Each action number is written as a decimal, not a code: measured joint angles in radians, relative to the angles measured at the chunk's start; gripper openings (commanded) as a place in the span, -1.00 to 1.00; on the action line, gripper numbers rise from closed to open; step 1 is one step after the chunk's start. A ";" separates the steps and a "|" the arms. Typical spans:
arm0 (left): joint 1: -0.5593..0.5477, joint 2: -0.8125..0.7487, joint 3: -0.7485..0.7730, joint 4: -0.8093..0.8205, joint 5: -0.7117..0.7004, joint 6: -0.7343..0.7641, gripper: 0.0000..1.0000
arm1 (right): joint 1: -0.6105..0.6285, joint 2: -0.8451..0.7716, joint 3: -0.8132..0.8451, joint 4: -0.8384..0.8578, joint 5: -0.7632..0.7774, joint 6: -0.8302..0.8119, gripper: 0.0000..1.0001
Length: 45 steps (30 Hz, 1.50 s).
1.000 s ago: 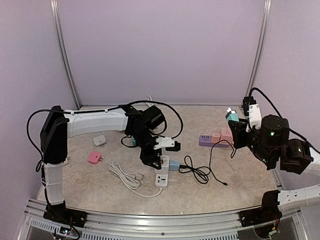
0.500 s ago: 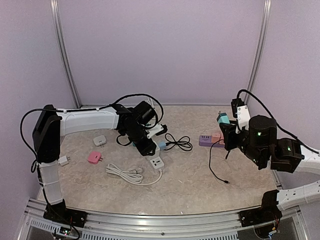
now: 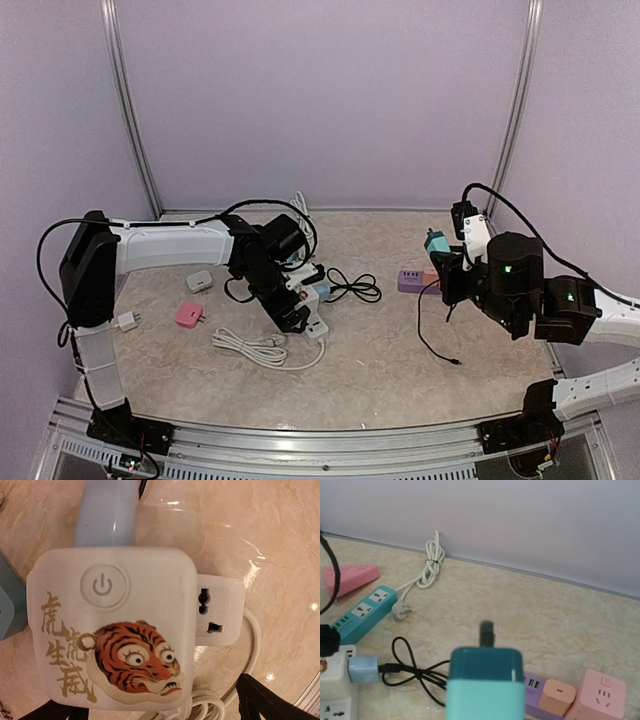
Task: Insert the plug
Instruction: Adjust the socket at the center of the board.
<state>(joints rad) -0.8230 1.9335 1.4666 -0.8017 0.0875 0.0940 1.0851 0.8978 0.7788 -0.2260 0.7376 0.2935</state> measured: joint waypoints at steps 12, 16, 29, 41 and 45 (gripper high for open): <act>0.080 -0.140 0.198 -0.371 0.039 1.053 0.97 | 0.000 0.024 0.008 0.015 -0.028 0.000 -1.00; 0.057 -0.079 0.362 -0.480 0.032 1.392 0.97 | 0.000 0.050 0.008 0.019 -0.045 -0.003 -1.00; 0.027 0.276 0.636 -0.514 0.043 1.731 0.97 | -0.002 0.087 0.013 -0.010 -0.117 -0.011 -1.00; 0.041 0.346 0.657 -0.513 0.036 1.750 0.87 | -0.002 0.158 0.013 -0.008 -0.166 -0.011 -1.00; 0.041 0.357 0.651 -0.496 0.036 1.742 0.76 | -0.002 0.164 0.017 -0.008 -0.179 -0.011 -1.00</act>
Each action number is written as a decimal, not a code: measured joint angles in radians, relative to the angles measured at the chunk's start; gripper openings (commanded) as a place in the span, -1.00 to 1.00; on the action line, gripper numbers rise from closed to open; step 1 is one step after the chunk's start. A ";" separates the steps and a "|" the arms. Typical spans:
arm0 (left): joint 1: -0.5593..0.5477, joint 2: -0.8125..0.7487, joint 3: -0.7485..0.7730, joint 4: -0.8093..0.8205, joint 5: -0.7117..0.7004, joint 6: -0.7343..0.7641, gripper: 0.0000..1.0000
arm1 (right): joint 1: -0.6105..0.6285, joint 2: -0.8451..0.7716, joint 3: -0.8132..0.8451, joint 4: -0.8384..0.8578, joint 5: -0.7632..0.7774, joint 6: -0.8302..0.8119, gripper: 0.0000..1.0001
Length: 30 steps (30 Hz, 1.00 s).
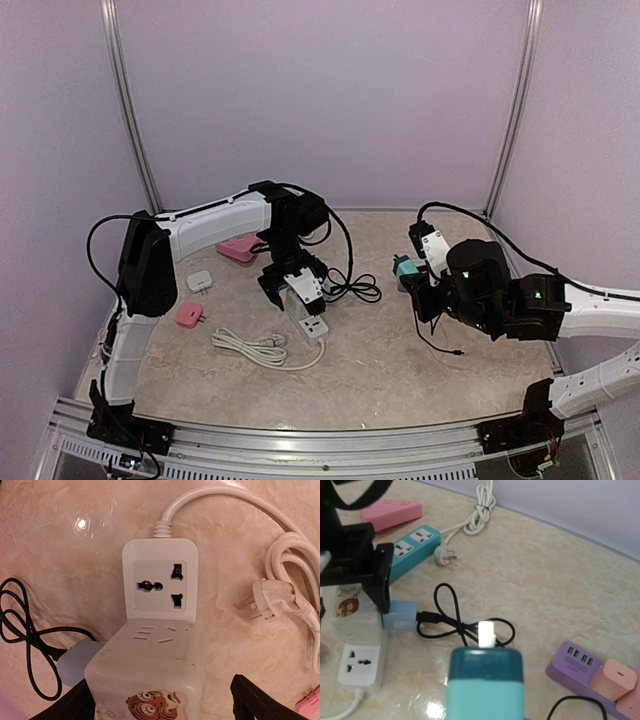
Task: Insert the plug
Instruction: Adjust the socket at the center of the board.
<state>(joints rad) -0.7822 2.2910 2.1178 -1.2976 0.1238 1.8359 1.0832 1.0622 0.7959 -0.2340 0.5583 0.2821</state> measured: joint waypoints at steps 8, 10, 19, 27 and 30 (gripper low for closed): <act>-0.009 -0.005 -0.024 0.040 -0.006 -0.058 0.33 | 0.000 0.000 0.007 0.008 -0.009 0.000 -1.00; -0.015 -0.013 -0.036 0.055 -0.009 -0.094 0.25 | 0.000 0.000 0.007 0.007 -0.021 0.000 -1.00; -0.021 -0.126 -0.218 0.122 0.000 -0.296 0.04 | -0.008 0.005 0.026 -0.040 -0.222 -0.019 -1.00; -0.029 -0.215 -0.369 0.270 0.005 -0.743 0.02 | -0.071 0.034 0.024 -0.092 -0.472 -0.055 -1.00; -0.040 -0.240 -0.412 0.313 0.004 -0.889 0.07 | -0.075 0.043 -0.008 -0.087 -0.568 -0.084 -1.00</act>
<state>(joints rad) -0.8227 2.0506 1.7061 -0.9848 0.1280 0.9466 1.0080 1.1053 0.7883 -0.3206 -0.0093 0.1986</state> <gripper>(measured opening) 0.596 0.243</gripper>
